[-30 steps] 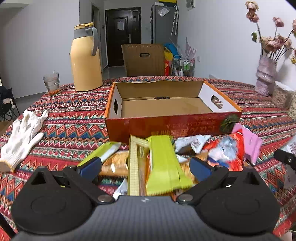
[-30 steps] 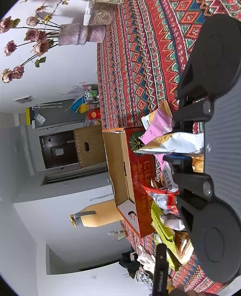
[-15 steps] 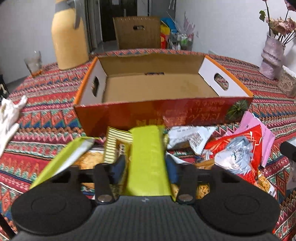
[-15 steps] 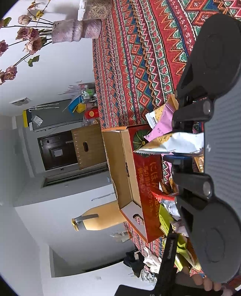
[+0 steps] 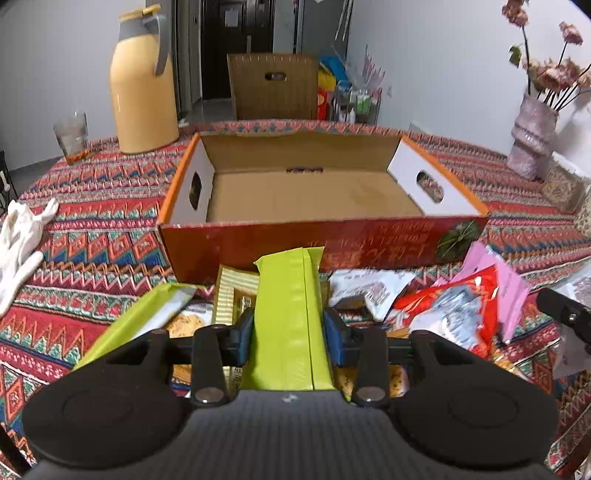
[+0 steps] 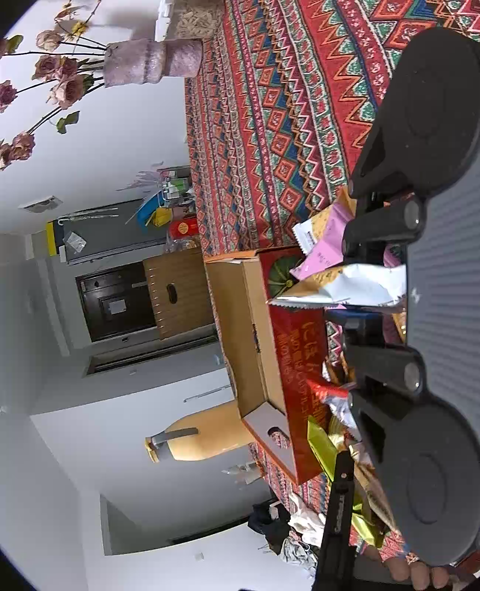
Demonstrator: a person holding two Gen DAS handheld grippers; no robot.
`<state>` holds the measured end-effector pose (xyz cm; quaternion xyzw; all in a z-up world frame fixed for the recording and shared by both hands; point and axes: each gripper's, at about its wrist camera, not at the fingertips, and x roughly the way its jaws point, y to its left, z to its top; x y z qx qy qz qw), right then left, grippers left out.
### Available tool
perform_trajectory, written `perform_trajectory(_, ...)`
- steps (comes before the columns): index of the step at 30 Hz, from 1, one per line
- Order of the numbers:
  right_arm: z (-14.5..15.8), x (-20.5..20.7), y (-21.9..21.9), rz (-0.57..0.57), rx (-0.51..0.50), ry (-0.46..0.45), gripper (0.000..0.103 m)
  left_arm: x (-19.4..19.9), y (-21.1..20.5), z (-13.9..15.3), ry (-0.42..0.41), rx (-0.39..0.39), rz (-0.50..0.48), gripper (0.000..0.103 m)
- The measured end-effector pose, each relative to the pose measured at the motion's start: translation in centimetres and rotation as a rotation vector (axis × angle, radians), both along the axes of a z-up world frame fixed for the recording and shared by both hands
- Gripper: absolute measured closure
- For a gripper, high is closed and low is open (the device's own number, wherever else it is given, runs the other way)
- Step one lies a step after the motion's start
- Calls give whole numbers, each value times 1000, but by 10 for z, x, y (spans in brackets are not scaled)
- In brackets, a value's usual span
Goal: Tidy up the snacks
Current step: 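Grasp the yellow-green bar with the left gripper while the right gripper lifts the cracker packet, then carry both packets over the cardboard box and open both grippers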
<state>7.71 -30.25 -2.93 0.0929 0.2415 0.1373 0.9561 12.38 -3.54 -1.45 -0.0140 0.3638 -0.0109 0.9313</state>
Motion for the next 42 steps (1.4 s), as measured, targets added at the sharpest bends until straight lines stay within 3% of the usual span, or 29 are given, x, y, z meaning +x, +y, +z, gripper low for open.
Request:
perform_trajectory(10,30,21,17,23,-6,-67,87,-4,5,38,-123,-20,14,63)
perform_trajectory(24,63,105,54,46,-35,-75,87,40,10,72,-222,-45,52,63)
perform_trajectory(31,59,151,76,46,-73,-33,87,78,15,68,-225,-49,82,63)
perform_trajectory(42,21,186,79,27,-63,45,87,112,33,34,-185,-70,101,63)
